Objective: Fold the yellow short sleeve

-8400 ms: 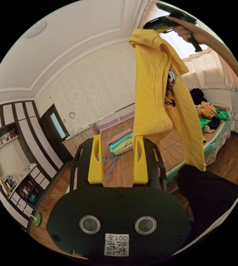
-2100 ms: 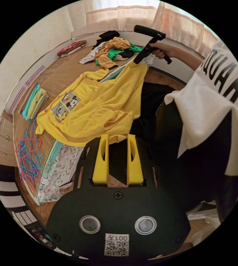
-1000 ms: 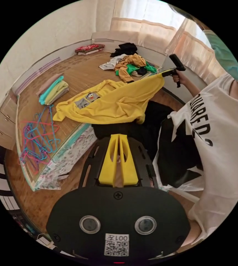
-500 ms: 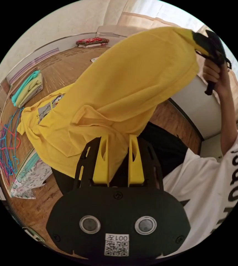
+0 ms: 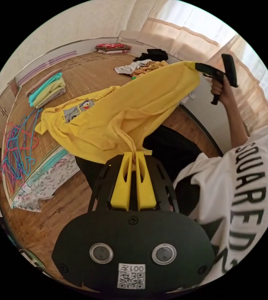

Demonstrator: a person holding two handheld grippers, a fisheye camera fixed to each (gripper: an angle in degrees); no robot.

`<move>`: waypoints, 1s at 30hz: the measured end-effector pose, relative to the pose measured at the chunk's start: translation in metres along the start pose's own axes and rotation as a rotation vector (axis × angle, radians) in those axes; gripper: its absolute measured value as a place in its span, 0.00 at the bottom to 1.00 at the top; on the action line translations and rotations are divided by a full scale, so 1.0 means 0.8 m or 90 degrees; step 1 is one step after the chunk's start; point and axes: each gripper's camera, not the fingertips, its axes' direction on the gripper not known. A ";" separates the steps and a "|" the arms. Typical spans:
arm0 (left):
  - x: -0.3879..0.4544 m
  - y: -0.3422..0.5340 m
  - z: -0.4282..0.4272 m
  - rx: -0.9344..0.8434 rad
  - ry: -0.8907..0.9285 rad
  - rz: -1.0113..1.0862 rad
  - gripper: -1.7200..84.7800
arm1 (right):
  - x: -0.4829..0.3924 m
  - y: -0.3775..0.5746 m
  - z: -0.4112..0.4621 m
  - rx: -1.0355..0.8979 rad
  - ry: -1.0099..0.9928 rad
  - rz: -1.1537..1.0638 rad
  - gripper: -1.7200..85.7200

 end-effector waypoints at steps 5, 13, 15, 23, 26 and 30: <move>-0.023 0.050 -0.055 -0.005 -0.119 -0.066 0.01 | 0.033 0.006 -0.015 0.001 0.018 0.034 0.03; 0.010 0.119 -0.178 0.080 -0.283 0.038 0.01 | 0.055 0.008 -0.020 -0.106 -0.083 0.000 0.03; 0.021 0.142 -0.187 0.081 -0.235 0.098 0.01 | 0.065 0.017 -0.012 -0.167 -0.131 0.011 0.03; -0.017 0.202 -0.108 0.087 0.001 -0.008 0.01 | 0.129 0.095 0.071 -0.307 -0.197 0.207 0.02; -0.035 0.174 -0.119 0.118 -0.069 -0.018 0.01 | 0.138 0.061 0.077 -0.258 -0.157 0.181 0.02; -0.085 0.087 -0.161 0.182 -0.173 -0.020 0.01 | 0.168 -0.038 0.071 -0.145 -0.123 0.132 0.02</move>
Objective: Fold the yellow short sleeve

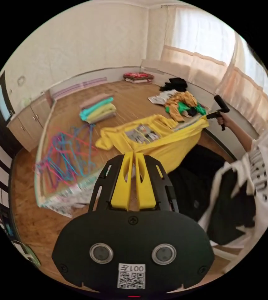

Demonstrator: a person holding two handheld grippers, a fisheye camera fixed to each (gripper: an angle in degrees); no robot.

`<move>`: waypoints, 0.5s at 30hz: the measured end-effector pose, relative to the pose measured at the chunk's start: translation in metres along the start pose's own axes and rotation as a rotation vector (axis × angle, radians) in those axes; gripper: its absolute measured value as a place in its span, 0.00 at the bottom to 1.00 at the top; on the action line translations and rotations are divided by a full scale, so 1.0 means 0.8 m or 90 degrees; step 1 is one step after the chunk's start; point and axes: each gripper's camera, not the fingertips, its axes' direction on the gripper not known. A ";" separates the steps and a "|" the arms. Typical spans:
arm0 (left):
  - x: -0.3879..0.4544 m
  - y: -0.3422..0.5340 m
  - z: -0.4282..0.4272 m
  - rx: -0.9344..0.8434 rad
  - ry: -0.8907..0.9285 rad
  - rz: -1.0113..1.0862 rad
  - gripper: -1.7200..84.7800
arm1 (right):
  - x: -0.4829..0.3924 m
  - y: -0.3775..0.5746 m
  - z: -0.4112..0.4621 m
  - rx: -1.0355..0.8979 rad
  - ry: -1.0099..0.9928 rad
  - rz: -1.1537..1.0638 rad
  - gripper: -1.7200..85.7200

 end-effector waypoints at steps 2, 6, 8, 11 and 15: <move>-0.041 -0.112 -0.010 0.043 -0.078 0.011 0.01 | -0.005 -0.101 -0.038 0.080 0.046 -0.043 0.02; -0.071 -0.280 -0.070 0.109 -0.219 0.008 0.01 | -0.062 -0.243 -0.117 0.181 0.130 -0.134 0.02; -0.062 -0.349 -0.122 0.143 -0.317 0.031 0.01 | -0.118 -0.288 -0.168 0.258 0.144 -0.194 0.02; -0.051 -0.379 -0.170 0.175 -0.384 0.063 0.01 | -0.175 -0.301 -0.203 0.297 0.204 -0.270 0.02; -0.050 -0.354 -0.200 0.177 -0.368 0.105 0.01 | -0.205 -0.278 -0.208 0.293 0.218 -0.339 0.02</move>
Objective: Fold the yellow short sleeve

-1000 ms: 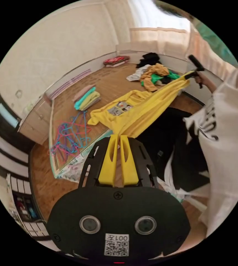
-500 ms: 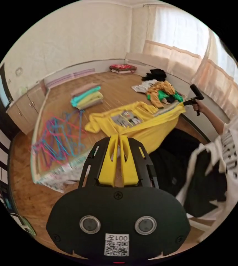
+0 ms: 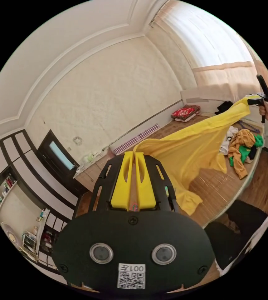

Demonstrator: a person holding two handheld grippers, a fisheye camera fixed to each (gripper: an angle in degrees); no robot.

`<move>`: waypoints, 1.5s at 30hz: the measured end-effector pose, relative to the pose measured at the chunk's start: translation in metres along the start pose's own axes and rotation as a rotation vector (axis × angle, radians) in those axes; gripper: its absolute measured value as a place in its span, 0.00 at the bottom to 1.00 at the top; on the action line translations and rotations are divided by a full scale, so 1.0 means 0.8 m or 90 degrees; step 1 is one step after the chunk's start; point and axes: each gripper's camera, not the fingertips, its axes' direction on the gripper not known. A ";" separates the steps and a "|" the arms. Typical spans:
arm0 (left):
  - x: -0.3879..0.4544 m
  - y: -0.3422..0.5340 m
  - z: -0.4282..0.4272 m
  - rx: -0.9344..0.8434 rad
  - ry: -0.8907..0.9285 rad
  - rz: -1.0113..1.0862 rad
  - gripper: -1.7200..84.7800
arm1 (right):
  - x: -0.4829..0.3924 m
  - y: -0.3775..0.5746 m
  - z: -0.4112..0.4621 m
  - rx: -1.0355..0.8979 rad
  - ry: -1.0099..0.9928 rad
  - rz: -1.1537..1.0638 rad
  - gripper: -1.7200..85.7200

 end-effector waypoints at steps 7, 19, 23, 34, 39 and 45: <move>0.046 0.150 -0.006 -0.064 0.202 0.084 0.01 | -0.044 0.131 0.033 -0.149 -0.104 0.018 0.02; 0.209 0.404 0.069 -0.325 0.502 0.154 0.01 | -0.073 0.447 0.145 -0.450 -0.241 0.297 0.02; 0.184 0.393 0.056 -0.300 0.512 0.178 0.01 | -0.073 0.449 0.124 -0.417 -0.246 0.294 0.02; 0.136 0.399 0.028 -0.256 0.639 0.177 0.01 | -0.103 0.499 0.051 -0.410 -0.289 0.289 0.02; 0.185 0.431 0.082 -0.350 0.660 0.164 0.02 | -0.148 0.564 0.070 -0.449 -0.189 0.304 0.03; 0.191 0.467 0.115 -0.408 0.733 0.106 0.06 | -0.203 0.609 0.062 -0.531 -0.140 0.228 0.07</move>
